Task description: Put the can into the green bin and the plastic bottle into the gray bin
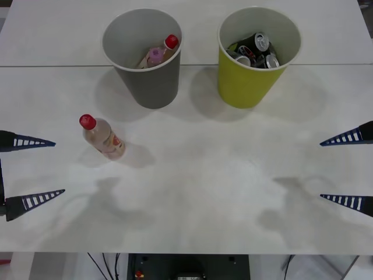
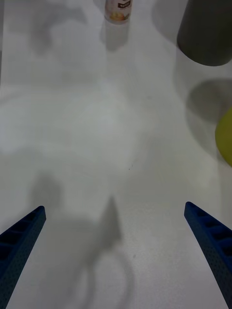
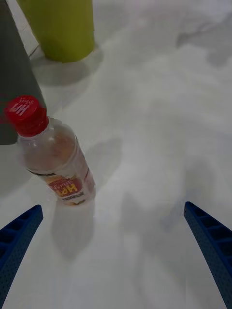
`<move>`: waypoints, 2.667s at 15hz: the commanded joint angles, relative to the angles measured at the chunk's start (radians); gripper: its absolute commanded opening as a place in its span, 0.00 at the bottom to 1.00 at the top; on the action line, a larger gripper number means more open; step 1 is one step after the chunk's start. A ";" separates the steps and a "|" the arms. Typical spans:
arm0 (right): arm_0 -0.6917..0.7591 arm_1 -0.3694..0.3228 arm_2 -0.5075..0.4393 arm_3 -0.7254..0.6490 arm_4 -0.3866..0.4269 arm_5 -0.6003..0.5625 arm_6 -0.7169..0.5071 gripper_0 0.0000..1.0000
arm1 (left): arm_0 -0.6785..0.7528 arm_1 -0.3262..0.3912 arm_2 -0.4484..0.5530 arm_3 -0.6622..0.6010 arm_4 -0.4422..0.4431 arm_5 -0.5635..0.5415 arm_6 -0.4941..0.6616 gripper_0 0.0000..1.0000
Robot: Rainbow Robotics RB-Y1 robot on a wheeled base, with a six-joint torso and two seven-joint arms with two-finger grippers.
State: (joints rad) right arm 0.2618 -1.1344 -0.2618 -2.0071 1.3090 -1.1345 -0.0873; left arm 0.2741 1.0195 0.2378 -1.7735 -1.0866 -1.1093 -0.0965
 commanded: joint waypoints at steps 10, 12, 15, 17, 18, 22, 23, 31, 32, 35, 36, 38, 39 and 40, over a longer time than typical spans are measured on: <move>0.000 0.000 0.000 0.000 0.000 0.000 0.000 1.00 | -0.046 -0.136 -0.147 0.262 0.258 0.126 -0.347 1.00; 0.000 0.000 0.000 0.000 0.000 0.000 0.000 1.00 | -0.076 -0.168 -0.170 0.322 0.292 0.128 -0.379 1.00; 0.000 0.000 0.000 0.000 0.000 0.000 0.000 1.00 | -0.121 -0.216 -0.179 0.393 0.312 0.124 -0.396 1.00; 0.000 0.000 0.000 0.000 0.000 0.000 0.000 1.00 | -0.150 -0.254 -0.179 0.424 0.312 0.124 -0.404 1.00; 0.000 0.000 0.000 0.000 0.000 0.000 0.000 1.00 | -0.161 -0.276 -0.179 0.433 0.312 0.126 -0.407 1.00; 0.000 0.000 0.000 0.000 0.000 0.000 0.000 1.00 | -0.193 -0.349 -0.179 0.462 0.309 0.131 -0.420 1.00; 0.000 0.000 0.000 0.000 0.000 0.000 0.000 1.00 | -0.200 -0.363 -0.179 0.462 0.295 0.134 -0.420 1.00; 0.000 0.000 0.000 0.000 0.000 0.000 0.000 1.00 | -0.312 -0.424 -0.203 0.545 0.247 0.158 -0.428 1.00; 0.000 0.000 0.000 0.000 0.000 0.000 0.000 1.00 | -0.335 -0.432 -0.213 0.568 0.249 0.158 -0.433 1.00; 0.000 0.000 0.000 0.000 0.000 0.000 0.000 1.00 | -0.360 -0.470 -0.218 0.575 0.224 0.163 -0.433 1.00; 0.000 0.000 0.000 0.000 0.000 0.000 0.000 1.00 | -0.363 -0.481 -0.218 0.575 0.223 0.170 -0.433 1.00; 0.000 0.000 0.000 0.000 0.000 0.000 0.000 1.00 | -0.381 -0.509 -0.216 0.575 0.189 0.187 -0.428 1.00; 0.000 0.000 0.000 0.000 0.000 0.000 0.000 1.00 | -0.389 -0.513 -0.218 0.575 0.186 0.195 -0.427 1.00; 0.000 0.000 0.000 0.000 0.000 0.000 0.000 1.00 | -0.395 -0.519 -0.216 0.577 0.169 0.200 -0.425 1.00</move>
State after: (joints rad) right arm 0.2618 -1.1345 -0.2618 -2.0071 1.3090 -1.1345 -0.0873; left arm -0.1166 0.5045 0.0206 -1.1974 -0.9061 -0.9136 -0.5230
